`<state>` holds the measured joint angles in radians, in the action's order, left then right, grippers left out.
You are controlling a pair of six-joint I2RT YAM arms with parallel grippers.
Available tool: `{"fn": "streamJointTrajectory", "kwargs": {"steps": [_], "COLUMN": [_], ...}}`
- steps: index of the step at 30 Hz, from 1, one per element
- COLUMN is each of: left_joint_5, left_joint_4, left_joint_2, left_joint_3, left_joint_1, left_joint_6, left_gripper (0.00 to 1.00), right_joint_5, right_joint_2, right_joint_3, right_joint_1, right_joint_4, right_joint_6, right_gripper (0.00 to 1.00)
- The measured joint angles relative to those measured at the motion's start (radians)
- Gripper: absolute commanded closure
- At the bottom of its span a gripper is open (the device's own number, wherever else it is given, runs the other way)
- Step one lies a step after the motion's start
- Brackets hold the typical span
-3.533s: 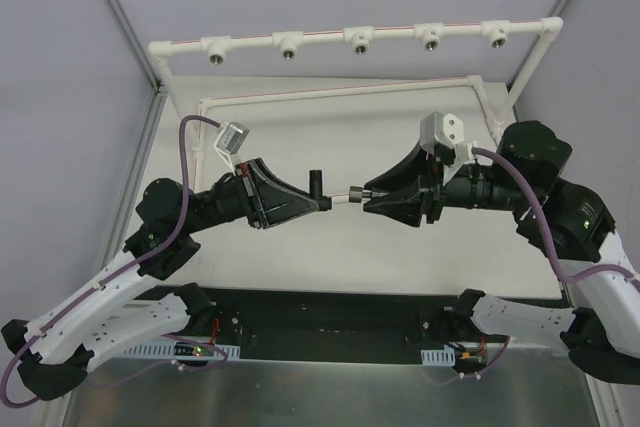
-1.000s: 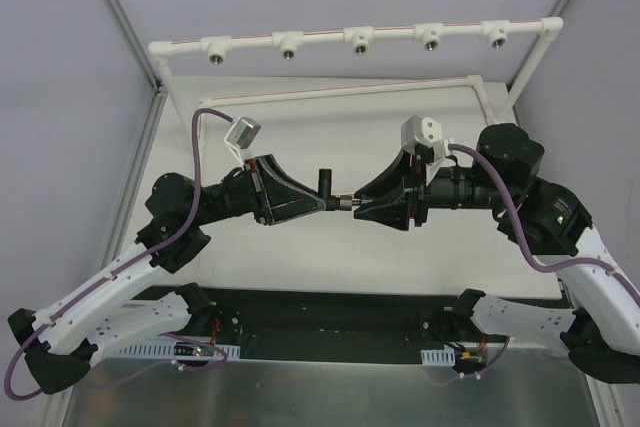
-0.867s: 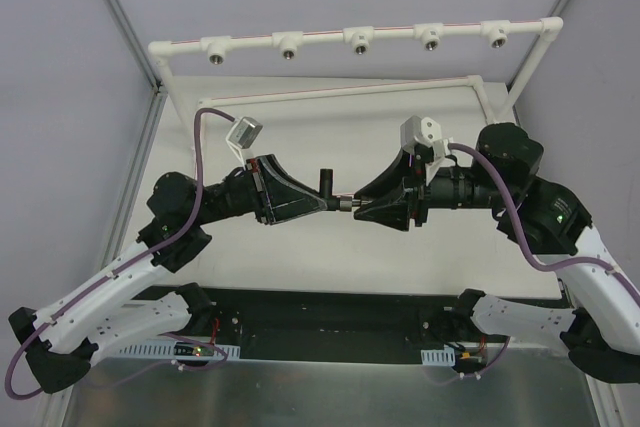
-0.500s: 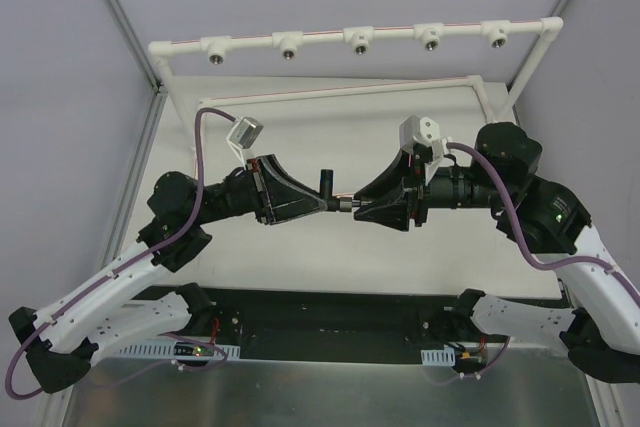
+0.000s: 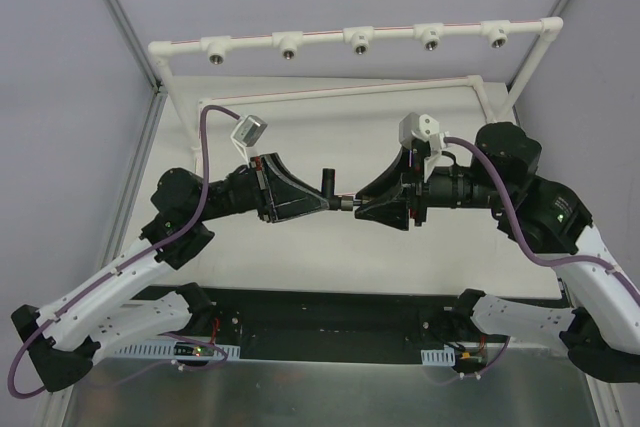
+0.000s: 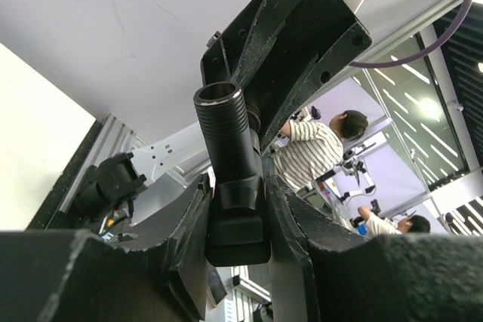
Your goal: Install the water faucets
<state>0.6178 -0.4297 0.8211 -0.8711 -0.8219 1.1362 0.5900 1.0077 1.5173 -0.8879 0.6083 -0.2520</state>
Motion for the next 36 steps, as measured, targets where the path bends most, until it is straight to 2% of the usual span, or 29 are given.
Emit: {"fn": "streamJointTrajectory", "kwargs": {"steps": [22,26,36], "left_joint_5": [0.089,0.091,0.082], "left_joint_4": [-0.004,0.011,0.167], "left_joint_2": [0.010,0.008,-0.026], "left_joint_3": [-0.002,-0.011,-0.064], "left_joint_1": [0.006,0.006,0.005], "left_joint_6": [-0.034,-0.080,-0.278], "left_gripper": [1.00,1.00,1.00], "right_joint_5": [0.055,0.058,0.072], "right_joint_2": [0.014,0.014,0.014], "right_joint_3": [0.002,-0.006,-0.050], "right_joint_1": [0.001,0.003,0.003], "right_joint_4": [0.013,0.005,-0.045], "right_joint_6": [0.122,0.173,0.297], "right_gripper": [1.00,1.00,1.00]}}
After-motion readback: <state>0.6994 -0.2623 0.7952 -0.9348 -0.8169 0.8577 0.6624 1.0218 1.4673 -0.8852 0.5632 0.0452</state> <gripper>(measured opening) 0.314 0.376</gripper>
